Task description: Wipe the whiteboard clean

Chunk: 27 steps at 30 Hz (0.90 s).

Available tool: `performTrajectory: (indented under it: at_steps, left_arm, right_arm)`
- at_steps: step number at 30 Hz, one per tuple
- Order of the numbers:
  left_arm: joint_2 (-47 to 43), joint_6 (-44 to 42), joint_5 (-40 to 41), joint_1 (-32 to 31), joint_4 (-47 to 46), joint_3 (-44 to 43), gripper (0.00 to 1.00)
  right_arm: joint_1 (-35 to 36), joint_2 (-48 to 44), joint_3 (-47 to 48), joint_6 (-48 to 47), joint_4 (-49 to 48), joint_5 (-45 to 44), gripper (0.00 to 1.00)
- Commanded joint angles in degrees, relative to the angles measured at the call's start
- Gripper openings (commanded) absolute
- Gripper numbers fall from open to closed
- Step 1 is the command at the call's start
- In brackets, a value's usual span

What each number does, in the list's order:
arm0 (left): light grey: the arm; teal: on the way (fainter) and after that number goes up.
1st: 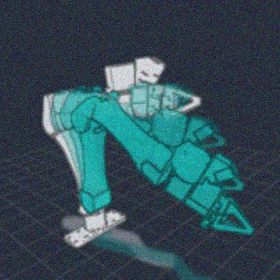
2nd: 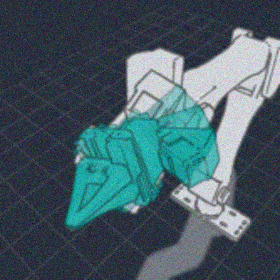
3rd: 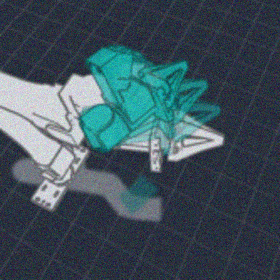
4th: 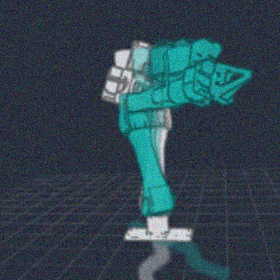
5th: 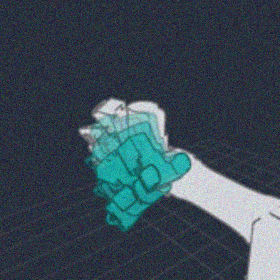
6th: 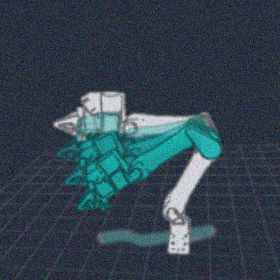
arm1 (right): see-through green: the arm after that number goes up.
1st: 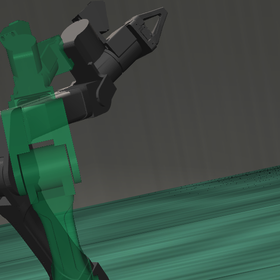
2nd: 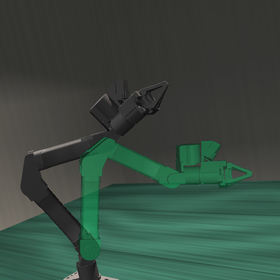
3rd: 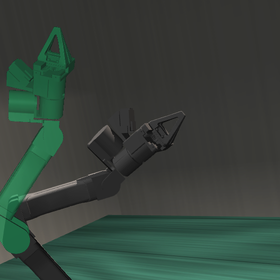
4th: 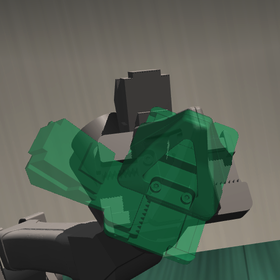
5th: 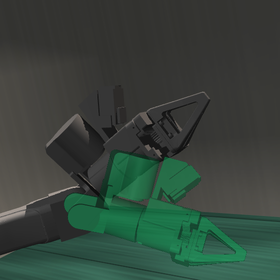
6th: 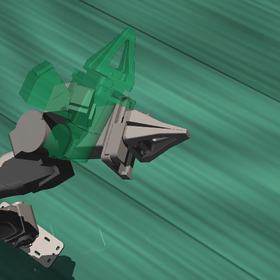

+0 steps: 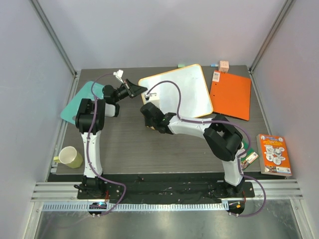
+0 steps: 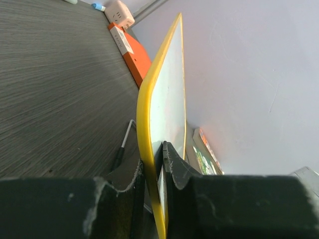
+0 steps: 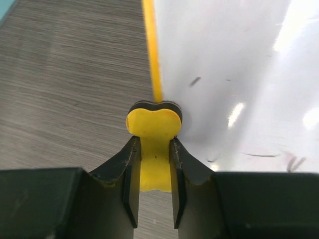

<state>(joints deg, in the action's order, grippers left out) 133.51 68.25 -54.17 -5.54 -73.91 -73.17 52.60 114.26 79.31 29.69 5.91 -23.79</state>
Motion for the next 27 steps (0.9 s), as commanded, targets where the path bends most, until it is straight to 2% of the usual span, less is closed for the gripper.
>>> performTrajectory:
  at_steps: [1,6,20,27]
  left_arm:
    - [-0.18,-3.56,-4.45,-1.14,-13.81,-1.01,0.0]
    - [-0.1,-3.47,-4.45,-1.05,-13.81,-1.1,0.0]
    - [-0.09,-3.3,-4.63,-1.05,-13.98,-1.19,0.0]
    - [0.08,-3.21,-4.63,-1.05,-13.98,-1.19,0.0]
  right_arm:
    - [-4.96,-1.4,-5.55,-1.83,8.77,-9.87,0.01]
    - [-7.51,-4.56,-9.87,-1.57,7.1,-8.81,0.01]
    - [-18.49,-7.11,-17.34,-1.57,6.83,-14.61,0.01]
    - [-21.31,-8.52,-19.63,-0.69,7.18,-17.16,0.01]
